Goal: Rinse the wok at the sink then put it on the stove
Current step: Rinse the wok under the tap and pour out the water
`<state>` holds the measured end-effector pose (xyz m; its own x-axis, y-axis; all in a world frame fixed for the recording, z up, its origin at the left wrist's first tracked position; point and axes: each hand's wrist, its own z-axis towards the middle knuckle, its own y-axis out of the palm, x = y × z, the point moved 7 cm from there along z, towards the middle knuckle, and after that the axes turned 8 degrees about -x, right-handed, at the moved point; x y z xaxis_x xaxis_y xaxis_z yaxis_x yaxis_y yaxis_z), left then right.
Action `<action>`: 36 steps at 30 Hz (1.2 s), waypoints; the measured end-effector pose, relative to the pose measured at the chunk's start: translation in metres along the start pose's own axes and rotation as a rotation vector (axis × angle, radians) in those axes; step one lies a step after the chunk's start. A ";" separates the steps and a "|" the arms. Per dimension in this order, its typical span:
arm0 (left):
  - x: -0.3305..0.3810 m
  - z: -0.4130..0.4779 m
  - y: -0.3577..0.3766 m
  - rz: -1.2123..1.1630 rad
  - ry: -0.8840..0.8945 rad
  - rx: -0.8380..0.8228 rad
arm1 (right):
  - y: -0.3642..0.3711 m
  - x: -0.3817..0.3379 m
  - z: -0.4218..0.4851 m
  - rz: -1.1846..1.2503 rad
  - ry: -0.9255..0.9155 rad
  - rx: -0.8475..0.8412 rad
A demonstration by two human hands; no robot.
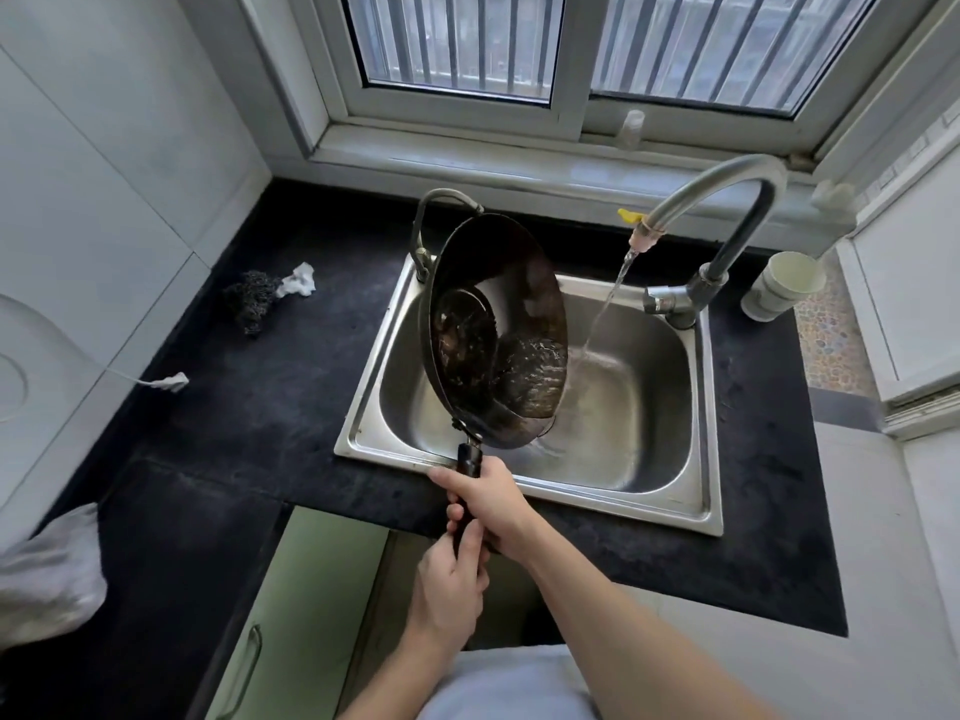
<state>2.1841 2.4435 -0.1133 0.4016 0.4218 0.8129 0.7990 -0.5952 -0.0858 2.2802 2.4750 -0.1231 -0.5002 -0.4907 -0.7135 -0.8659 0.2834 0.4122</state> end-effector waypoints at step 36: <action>-0.009 -0.017 -0.016 0.123 0.122 0.097 | 0.005 0.005 -0.010 -0.472 -0.085 0.257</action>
<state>2.1598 2.4377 -0.1092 0.4463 0.2609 0.8560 0.7890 -0.5661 -0.2389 2.2730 2.4659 -0.1195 -0.0458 -0.5480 -0.8352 -0.9633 0.2455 -0.1083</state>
